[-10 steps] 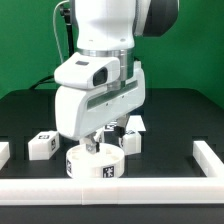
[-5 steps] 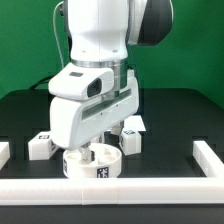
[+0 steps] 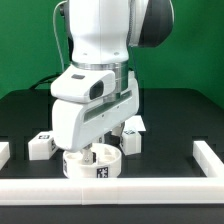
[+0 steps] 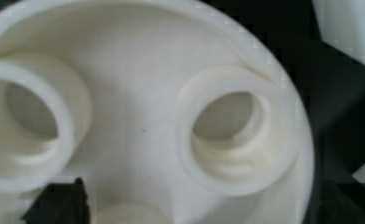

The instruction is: Assemble stool

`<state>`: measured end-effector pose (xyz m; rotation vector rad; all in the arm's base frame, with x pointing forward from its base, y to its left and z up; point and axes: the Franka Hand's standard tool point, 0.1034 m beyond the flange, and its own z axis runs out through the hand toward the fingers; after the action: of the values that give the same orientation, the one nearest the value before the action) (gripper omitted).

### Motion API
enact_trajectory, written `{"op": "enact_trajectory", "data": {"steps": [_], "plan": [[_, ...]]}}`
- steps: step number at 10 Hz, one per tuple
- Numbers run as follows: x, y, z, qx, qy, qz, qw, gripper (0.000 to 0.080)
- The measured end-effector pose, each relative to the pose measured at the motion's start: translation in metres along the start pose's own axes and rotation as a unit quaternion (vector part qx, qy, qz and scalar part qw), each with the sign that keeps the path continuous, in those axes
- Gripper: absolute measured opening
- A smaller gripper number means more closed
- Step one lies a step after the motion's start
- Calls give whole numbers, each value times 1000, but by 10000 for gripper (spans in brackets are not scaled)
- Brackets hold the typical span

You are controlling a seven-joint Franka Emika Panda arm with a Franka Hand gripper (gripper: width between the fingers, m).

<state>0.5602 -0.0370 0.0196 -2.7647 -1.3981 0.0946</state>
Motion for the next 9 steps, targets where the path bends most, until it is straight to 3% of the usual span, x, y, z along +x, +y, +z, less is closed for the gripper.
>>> {"op": "enact_trajectory", "data": {"steps": [3,4,5,7,8,9], "plan": [[0,-5,7,7,-4,7,1000,623],[0,-5,7,6,-4,7,1000,444],[0,-5,7,6,-4,7,1000,444],[0,-5,7,6,-4,7,1000,127],[0,-5,7,6,-4,7,1000,127],[0,-4,6,5,-3,7,1000,33]]}}
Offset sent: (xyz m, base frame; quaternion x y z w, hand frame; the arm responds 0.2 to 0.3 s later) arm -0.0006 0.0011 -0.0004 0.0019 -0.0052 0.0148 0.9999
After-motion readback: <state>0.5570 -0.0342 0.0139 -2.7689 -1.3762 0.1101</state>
